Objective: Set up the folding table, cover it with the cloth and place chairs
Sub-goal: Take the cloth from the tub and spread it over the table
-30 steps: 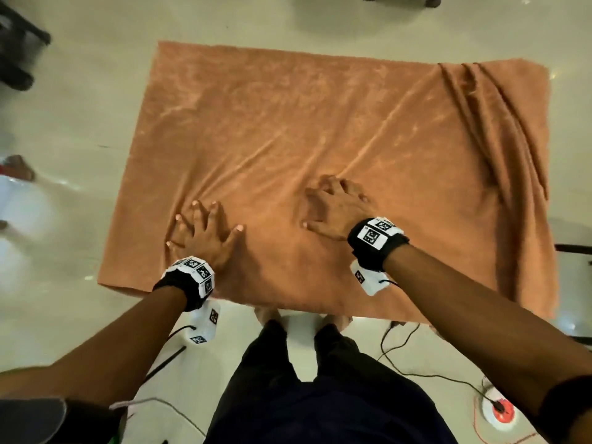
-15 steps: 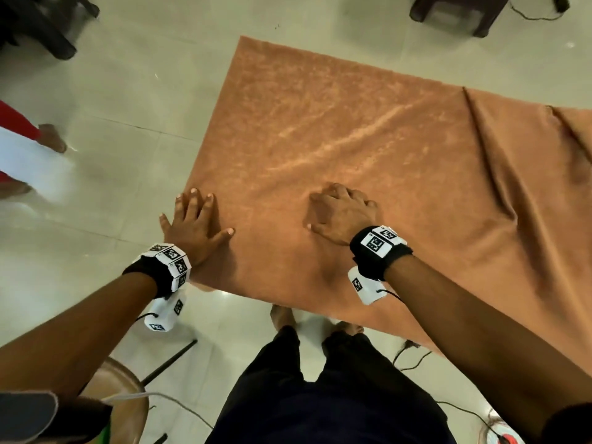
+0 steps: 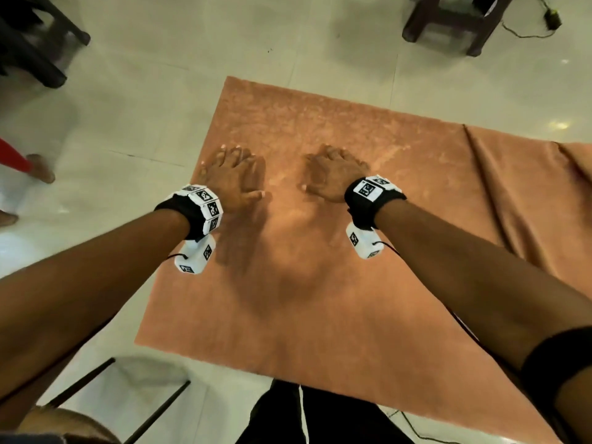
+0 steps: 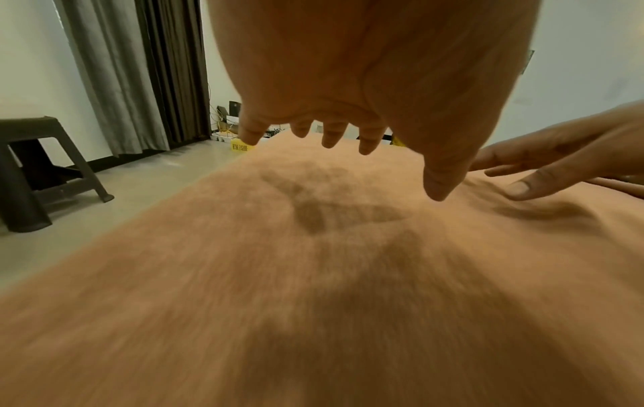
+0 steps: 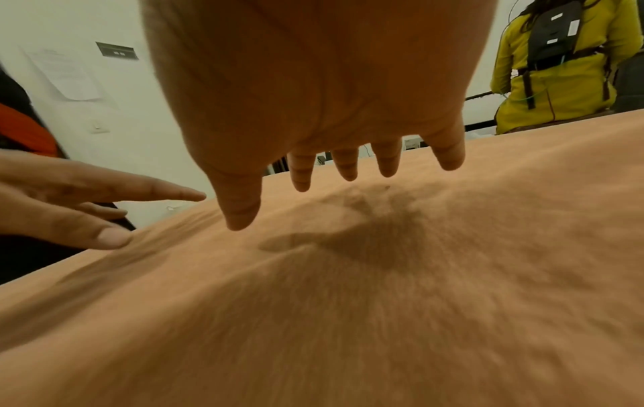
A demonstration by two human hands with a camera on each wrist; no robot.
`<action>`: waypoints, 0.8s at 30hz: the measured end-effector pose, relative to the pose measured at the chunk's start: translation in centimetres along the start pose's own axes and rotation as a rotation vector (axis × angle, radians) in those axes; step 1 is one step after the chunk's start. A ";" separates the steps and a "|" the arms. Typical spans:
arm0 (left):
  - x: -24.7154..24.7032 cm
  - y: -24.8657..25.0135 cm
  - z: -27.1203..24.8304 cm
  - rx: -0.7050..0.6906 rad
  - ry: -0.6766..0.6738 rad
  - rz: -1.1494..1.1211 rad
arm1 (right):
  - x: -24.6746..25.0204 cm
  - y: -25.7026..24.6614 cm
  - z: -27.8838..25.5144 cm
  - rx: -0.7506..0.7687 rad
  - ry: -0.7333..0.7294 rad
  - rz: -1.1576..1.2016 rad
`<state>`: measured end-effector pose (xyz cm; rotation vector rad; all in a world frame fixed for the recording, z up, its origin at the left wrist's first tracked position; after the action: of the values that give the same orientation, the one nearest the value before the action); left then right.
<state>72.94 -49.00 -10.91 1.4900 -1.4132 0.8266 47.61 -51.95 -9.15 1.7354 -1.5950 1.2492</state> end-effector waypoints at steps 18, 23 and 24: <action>4.6 -6.0 13.4 0.248 -0.121 0.010 | 3.3 -4.2 14.5 -0.018 -0.102 -0.040; 5.5 -4.4 16.4 0.137 -0.047 0.061 | 3.5 -4.5 15.8 -0.027 -0.118 -0.034; 5.3 -4.0 16.9 0.137 -0.067 0.037 | 3.5 -4.5 16.0 -0.027 -0.106 -0.038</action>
<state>75.71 -66.86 -13.04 1.6119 -1.4616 0.9196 56.41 -66.06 -12.74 1.8334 -1.6221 1.1304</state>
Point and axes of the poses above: each hand's wrist, its own z-axis towards the middle knuckle, its own x-axis out of the back of the hand, y = z × x, the point moved 2 cm from there along z, towards the middle knuckle, and after that the axes turned 1 degree about x, right-handed, at the moved point
